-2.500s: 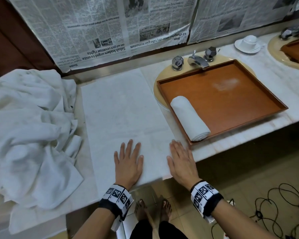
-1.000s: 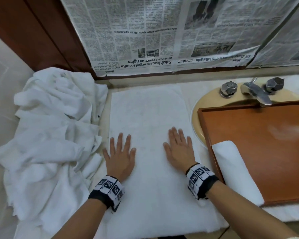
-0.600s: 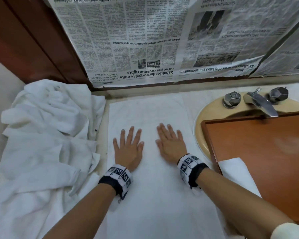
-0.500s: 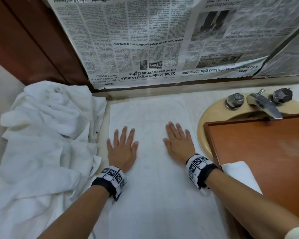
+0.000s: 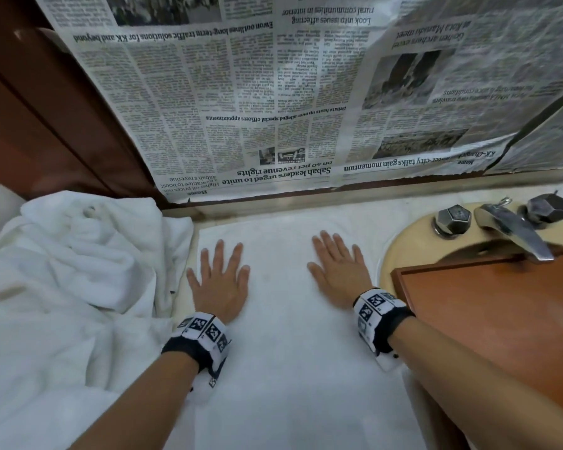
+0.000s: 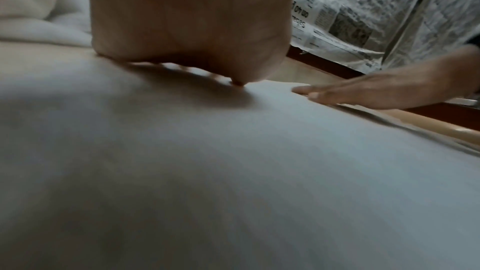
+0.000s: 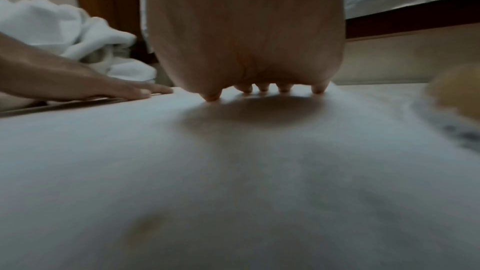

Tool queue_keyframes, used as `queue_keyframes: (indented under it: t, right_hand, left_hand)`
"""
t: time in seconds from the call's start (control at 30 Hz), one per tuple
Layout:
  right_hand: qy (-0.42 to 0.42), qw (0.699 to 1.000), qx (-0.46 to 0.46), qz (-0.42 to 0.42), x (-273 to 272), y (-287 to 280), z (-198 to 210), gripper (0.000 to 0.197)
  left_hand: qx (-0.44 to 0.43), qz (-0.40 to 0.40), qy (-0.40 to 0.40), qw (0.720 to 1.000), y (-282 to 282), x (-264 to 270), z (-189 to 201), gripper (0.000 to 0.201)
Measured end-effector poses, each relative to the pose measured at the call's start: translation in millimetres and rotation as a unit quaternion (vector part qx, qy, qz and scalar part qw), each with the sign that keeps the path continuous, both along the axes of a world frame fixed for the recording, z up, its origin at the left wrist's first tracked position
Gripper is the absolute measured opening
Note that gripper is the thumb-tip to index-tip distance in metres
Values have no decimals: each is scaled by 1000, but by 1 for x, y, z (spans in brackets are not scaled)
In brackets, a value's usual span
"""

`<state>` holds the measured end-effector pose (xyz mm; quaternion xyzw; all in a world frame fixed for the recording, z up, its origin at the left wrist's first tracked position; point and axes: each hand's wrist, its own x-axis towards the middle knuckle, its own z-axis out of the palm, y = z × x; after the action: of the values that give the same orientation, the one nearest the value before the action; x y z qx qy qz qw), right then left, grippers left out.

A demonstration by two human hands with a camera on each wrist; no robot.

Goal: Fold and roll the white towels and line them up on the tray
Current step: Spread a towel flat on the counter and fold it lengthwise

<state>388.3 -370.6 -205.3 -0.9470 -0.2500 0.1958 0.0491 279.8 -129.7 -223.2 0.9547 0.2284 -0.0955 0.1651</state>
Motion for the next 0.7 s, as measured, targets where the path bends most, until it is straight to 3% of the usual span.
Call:
queue_keyframes:
  t: [0.27, 0.33, 0.47, 0.57, 0.7]
  right_hand:
    - [-33, 997, -59, -48, 38, -13, 27, 63]
    - [-64, 992, -79, -69, 47, -18, 36, 55]
    - [-76, 985, -105, -110, 57, -31, 40, 40]
    - [-59, 986, -96, -120, 61, -33, 38, 31]
    - [-43, 986, -73, -143, 62, -32, 34, 24]
  left_hand:
    - [19, 33, -17, 999, 12, 36, 17, 60]
    - [28, -11, -53, 998, -1, 55, 24, 56]
    - [-37, -193, -134, 971, -48, 102, 36, 46]
    - [-80, -272, -128, 950, -86, 138, 38, 41]
    - [-86, -322, -83, 939, -116, 170, 38, 38]
